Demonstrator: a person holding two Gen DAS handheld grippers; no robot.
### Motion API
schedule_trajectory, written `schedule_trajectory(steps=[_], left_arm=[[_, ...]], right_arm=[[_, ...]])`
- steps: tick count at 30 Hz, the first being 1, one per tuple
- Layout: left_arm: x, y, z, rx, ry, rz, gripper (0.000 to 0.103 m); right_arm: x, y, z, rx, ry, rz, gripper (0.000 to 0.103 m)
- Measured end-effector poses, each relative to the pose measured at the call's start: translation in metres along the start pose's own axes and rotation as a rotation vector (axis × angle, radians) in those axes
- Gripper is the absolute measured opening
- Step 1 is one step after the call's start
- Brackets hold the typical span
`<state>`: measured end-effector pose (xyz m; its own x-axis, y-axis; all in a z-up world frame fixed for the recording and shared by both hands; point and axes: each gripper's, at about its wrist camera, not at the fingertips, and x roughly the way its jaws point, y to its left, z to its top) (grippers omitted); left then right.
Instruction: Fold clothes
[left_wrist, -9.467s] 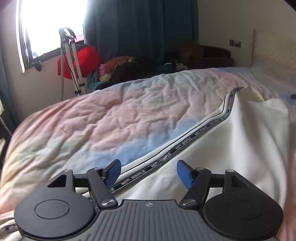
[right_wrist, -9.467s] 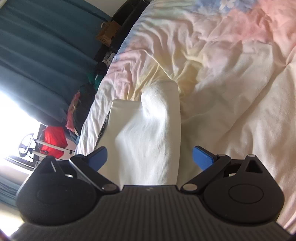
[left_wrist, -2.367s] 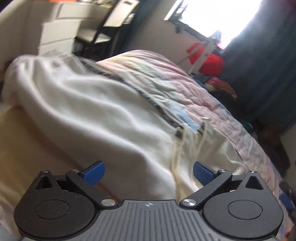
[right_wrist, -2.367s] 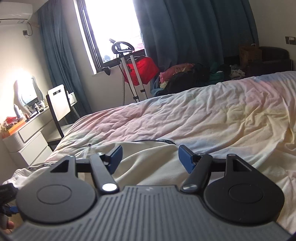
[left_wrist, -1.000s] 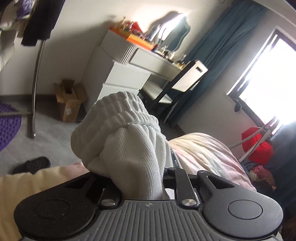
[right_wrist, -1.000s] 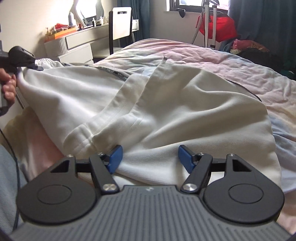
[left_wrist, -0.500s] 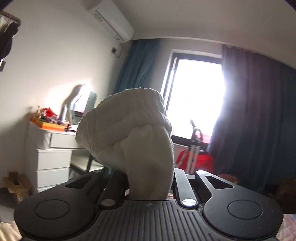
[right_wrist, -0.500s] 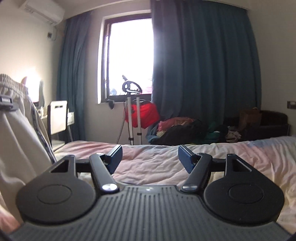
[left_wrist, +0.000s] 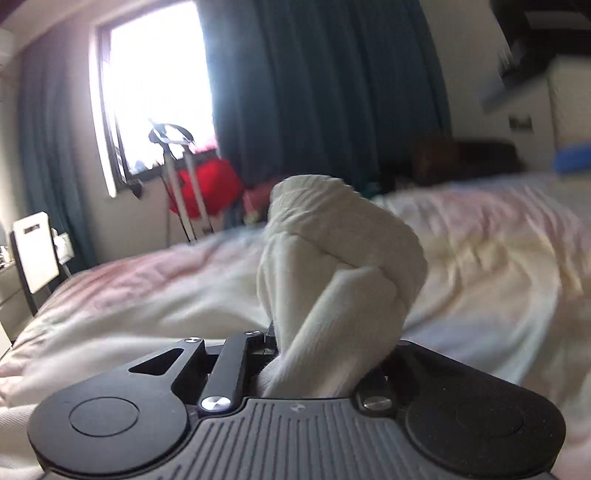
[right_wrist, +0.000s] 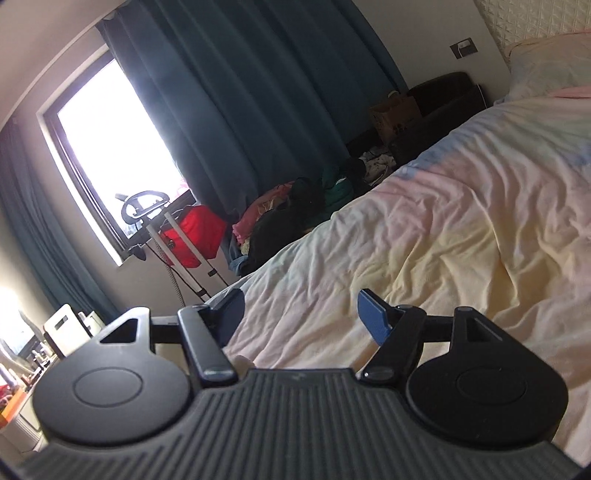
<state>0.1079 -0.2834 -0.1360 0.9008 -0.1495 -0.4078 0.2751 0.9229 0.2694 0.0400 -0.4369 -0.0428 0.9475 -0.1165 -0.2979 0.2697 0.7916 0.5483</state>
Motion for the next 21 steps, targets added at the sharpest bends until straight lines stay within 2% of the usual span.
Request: schedule_trajectory(steps=[1,3,5,8,10,11,13,15,17,21], left_arm=[[0.009,-0.007,-0.008,0.044,0.034,-0.009,0.017],[0.013,-0.015,-0.009,0.127,0.016,0.005,0.019],[0.017,-0.013,-0.001,0.156,0.061,-0.024,0.024],[0.012,0.005,-0.002,0.220,0.129,-0.110,0.048],[-0.005,0.049,-0.014,0.203,0.131,-0.189,0.077],[-0.012,0.059,-0.017,0.185,0.129,-0.211,0.083],[-0.052,0.072,-0.029,0.178,0.144,-0.234,0.085],[-0.065,0.093,-0.036,0.181,0.159,-0.232,0.085],[-0.092,0.106,-0.037,0.198,0.154,-0.207,0.085],[-0.119,0.137,-0.047,0.296,0.129,-0.127,0.085]], right_arm=[[0.003,0.000,-0.002,0.003,0.010,-0.001,0.071],[0.010,-0.002,-0.005,0.020,0.038,0.009,0.071],[0.012,-0.002,-0.008,0.039,0.072,0.036,0.071],[0.018,-0.001,-0.014,0.062,0.122,0.076,0.071],[0.021,0.000,-0.017,0.077,0.156,0.103,0.071],[0.023,0.001,-0.019,0.089,0.175,0.119,0.071],[0.025,0.001,-0.025,0.131,0.221,0.153,0.071],[0.026,-0.002,-0.033,0.188,0.268,0.170,0.071],[0.025,-0.002,-0.043,0.225,0.311,0.157,0.071],[0.023,-0.004,-0.064,0.299,0.391,0.112,0.071]])
